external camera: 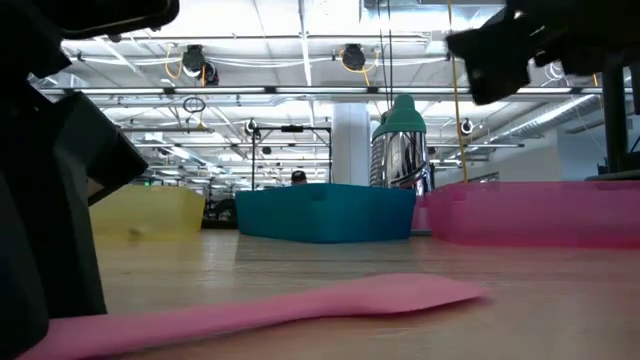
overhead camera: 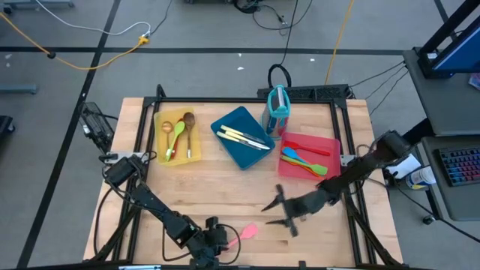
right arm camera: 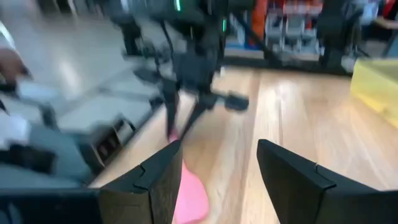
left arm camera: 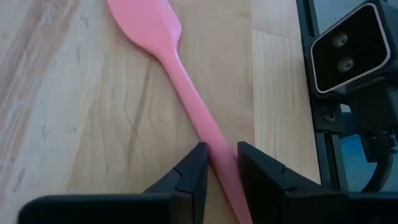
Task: Pick & Place Kitchen Items
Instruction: Put the pink spatula into the pink bin
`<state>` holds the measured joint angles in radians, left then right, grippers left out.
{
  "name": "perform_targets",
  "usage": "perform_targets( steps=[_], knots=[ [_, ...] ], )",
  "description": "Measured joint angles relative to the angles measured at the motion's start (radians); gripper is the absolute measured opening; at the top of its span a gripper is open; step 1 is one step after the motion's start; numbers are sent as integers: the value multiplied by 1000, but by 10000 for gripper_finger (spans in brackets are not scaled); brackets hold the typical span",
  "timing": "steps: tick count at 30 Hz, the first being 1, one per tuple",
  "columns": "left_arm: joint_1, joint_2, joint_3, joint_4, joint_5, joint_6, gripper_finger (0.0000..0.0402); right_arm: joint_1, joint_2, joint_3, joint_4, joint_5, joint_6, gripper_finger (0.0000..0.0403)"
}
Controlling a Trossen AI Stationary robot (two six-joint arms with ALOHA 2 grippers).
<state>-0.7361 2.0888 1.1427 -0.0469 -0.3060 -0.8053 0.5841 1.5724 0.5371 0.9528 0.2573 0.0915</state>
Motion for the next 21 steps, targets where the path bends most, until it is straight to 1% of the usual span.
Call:
perform_targets(
  steps=[2, 5, 9, 10, 14, 19, 21],
  knots=[
    [0, 0, 3, -22, 19, -39, 103, -1, 65, 83, -84, 1, -15, 201],
    [-4, 0, 3, -23, 20, -59, 119, -2, 154, 184, -181, -13, -27, 201],
    [-5, 0, 3, -24, 5, -61, 119, -4, 276, 281, -212, -106, -18, 201],
    [-5, 0, 3, -24, -5, -61, 116, -4, 304, 301, -210, -114, -18, 201],
    [-4, 0, 3, -20, -24, -61, 101, -15, 395, 357, -207, -106, -9, 201],
    [-2, 0, 2, -11, -28, -57, 91, -42, 479, 386, -209, -106, 53, 201],
    [-2, 1, 2, -10, -30, -50, 91, -49, 497, 386, -211, -131, 63, 203]
  ],
)
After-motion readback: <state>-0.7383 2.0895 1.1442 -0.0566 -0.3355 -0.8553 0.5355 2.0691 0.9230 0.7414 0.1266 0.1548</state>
